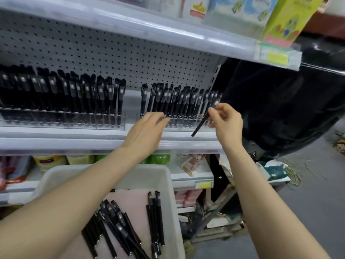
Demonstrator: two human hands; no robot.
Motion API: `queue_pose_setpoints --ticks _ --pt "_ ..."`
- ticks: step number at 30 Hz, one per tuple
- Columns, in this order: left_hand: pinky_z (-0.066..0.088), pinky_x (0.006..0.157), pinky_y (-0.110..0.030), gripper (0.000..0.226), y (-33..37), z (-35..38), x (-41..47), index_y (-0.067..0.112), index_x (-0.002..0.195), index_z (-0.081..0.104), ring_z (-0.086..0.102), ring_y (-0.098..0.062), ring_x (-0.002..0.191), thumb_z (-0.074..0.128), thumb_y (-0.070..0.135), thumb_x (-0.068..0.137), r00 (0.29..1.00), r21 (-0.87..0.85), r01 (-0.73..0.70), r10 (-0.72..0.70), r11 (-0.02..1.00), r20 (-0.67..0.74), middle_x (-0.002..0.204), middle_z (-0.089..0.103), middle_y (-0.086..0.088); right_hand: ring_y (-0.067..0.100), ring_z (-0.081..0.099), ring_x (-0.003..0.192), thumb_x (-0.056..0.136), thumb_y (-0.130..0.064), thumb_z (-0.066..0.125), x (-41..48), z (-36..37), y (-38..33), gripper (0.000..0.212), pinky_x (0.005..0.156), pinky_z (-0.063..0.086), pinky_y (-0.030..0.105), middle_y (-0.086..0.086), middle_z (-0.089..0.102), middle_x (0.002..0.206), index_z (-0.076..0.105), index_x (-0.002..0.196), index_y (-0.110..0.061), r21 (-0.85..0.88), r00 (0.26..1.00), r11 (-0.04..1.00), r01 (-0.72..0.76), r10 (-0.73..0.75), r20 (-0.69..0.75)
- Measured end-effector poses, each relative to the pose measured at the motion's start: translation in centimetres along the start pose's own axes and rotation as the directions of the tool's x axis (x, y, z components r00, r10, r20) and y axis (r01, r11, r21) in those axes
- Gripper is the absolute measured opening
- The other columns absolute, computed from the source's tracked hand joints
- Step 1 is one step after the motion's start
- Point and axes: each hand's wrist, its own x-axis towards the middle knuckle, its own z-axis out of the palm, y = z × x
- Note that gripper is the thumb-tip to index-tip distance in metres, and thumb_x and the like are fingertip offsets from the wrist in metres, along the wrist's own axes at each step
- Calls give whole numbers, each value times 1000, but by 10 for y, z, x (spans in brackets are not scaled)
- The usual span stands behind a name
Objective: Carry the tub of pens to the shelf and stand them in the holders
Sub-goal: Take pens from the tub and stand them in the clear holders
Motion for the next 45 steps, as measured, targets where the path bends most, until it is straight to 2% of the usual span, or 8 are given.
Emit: queue_pose_setpoints --ticks 3,10,16,23,28,34,39,45 --pt "48 94 -43 54 2 12 11 4 136 52 49 -32 119 64 -1 84 1000 50 -8 8 999 -1 132 54 -13 17 70 71 94 -27 63 24 -10 2 18 73 60 40 4 72 80 67 103 -13 3 996 1000 26 -25 -90" --pt "49 92 -44 54 2 26 15 5 130 58 52 -32 111 68 -1 77 999 114 43 -39 993 -34 123 59 -11 15 72 71 95 -23 61 59 2 0 19 72 59 27 0 70 86 65 109 -10 13 991 997 82 -81 -104" --pt "47 92 -43 53 4 26 16 7 130 59 52 -30 107 66 0 78 997 107 67 -64 992 -37 118 60 -8 13 71 73 97 -19 58 67 14 2 20 62 46 6 1 70 90 64 114 -11 -6 995 996 93 -93 -32" --pt "47 94 -44 53 6 25 15 7 131 58 51 -29 108 65 -1 78 996 102 84 -82 991 -25 119 60 -8 14 71 76 96 -20 61 72 22 10 25 80 58 30 4 72 95 65 118 -9 -79 996 994 74 -70 47" --pt "47 94 -43 54 6 24 15 8 131 58 51 -29 108 65 -1 78 996 108 82 -80 991 -25 119 59 -8 16 71 81 98 -21 58 61 31 30 31 64 46 4 8 72 101 62 125 -7 -139 991 990 -19 37 126" --pt "47 96 -42 57 5 24 11 6 135 54 48 -29 116 66 -1 79 998 92 60 -60 994 3 127 56 -10 20 69 86 95 -23 61 54 30 29 27 83 53 30 7 73 93 67 115 -5 -215 992 976 -34 59 109" --pt "46 100 -39 58 1 14 -10 6 136 53 41 -27 130 66 -4 81 999 33 35 -35 999 -9 139 50 -10 10 62 84 93 -16 62 16 37 28 15 82 52 28 -2 68 93 67 105 -10 -181 1000 983 -6 3 -17" --pt "53 84 -41 47 -22 -5 -68 8 123 64 52 -29 114 68 -6 78 996 -17 79 -80 997 -32 126 59 -10 7 59 82 94 -15 62 -57 71 18 9 75 45 17 -5 66 95 66 102 -16 -139 995 985 104 -104 5"
